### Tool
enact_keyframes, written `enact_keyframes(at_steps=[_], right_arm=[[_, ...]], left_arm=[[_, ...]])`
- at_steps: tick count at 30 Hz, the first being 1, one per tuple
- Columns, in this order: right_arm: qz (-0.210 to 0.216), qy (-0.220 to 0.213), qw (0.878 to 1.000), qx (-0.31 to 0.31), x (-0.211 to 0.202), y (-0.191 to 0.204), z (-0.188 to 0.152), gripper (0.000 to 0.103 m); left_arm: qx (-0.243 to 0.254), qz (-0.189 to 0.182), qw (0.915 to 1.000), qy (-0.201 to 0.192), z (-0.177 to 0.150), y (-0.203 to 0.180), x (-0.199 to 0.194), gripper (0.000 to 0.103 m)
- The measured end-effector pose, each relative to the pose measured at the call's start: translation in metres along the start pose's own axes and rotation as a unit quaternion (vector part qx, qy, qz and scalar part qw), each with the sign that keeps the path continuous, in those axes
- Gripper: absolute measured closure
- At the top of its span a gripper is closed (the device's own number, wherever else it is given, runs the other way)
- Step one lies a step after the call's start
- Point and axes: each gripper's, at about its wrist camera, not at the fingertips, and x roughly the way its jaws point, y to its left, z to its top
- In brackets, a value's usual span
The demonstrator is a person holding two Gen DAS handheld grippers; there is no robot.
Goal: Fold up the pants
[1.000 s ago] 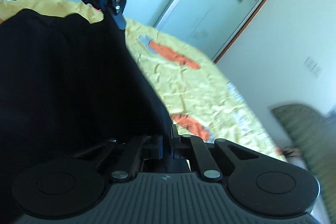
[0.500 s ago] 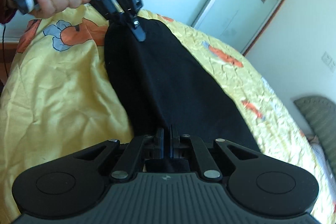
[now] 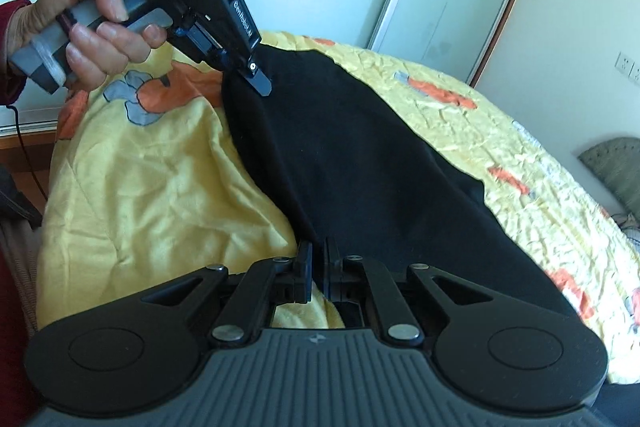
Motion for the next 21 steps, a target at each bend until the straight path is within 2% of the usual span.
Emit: enact_keyframes(at_steps=[1, 3, 5, 6, 8, 11, 12, 15, 17, 18, 19, 21], right_arm=[[0.001, -0.002, 1.0, 0.003, 0.0, 0.0, -0.001, 0.098], [0.004, -0.006, 1.0, 0.014, -0.002, -0.002, -0.003, 0.098], [0.006, -0.01, 1.0, 0.021, -0.002, -0.004, -0.005, 0.098], [0.007, -0.01, 1.0, 0.024, -0.001, -0.005, -0.006, 0.098], [0.007, -0.011, 1.0, 0.025, -0.002, -0.005, -0.006, 0.098], [-0.002, -0.009, 1.0, 0.011, -0.004, 0.001, -0.004, 0.098], [-0.005, -0.006, 1.0, 0.013, -0.003, 0.002, -0.005, 0.098], [-0.003, -0.012, 0.999, 0.042, -0.001, -0.003, -0.008, 0.097], [0.005, -0.007, 0.998, 0.057, -0.008, -0.008, -0.006, 0.095], [0.01, -0.007, 0.998, 0.063, -0.016, -0.011, -0.006, 0.095], [0.019, -0.008, 0.997, 0.071, -0.025, -0.016, -0.006, 0.094], [0.02, -0.024, 0.994, 0.103, -0.047, -0.03, -0.01, 0.094]], left_arm=[[-0.018, 0.003, 0.9997, -0.015, 0.005, 0.006, -0.003, 0.074], [-0.037, 0.022, 0.9977, -0.053, 0.015, 0.016, -0.011, 0.077], [-0.042, 0.018, 0.9976, -0.051, 0.022, 0.024, -0.01, 0.078], [-0.043, 0.021, 0.9978, -0.046, 0.022, 0.027, -0.008, 0.09], [-0.04, 0.034, 0.9977, -0.044, 0.016, 0.026, -0.009, 0.093], [0.02, 0.065, 0.9947, -0.077, 0.007, 0.013, -0.018, 0.093], [0.037, 0.076, 0.9935, -0.076, 0.006, 0.01, -0.015, 0.093], [0.038, 0.094, 0.9934, -0.054, 0.003, 0.008, -0.001, 0.083], [0.04, 0.096, 0.9932, -0.051, 0.005, 0.004, -0.01, 0.08], [0.042, 0.101, 0.9928, -0.05, 0.007, 0.002, -0.016, 0.074], [0.041, 0.113, 0.9915, -0.05, 0.01, -0.001, -0.021, 0.065], [0.045, 0.16, 0.9835, -0.071, 0.012, -0.01, -0.033, 0.067]])
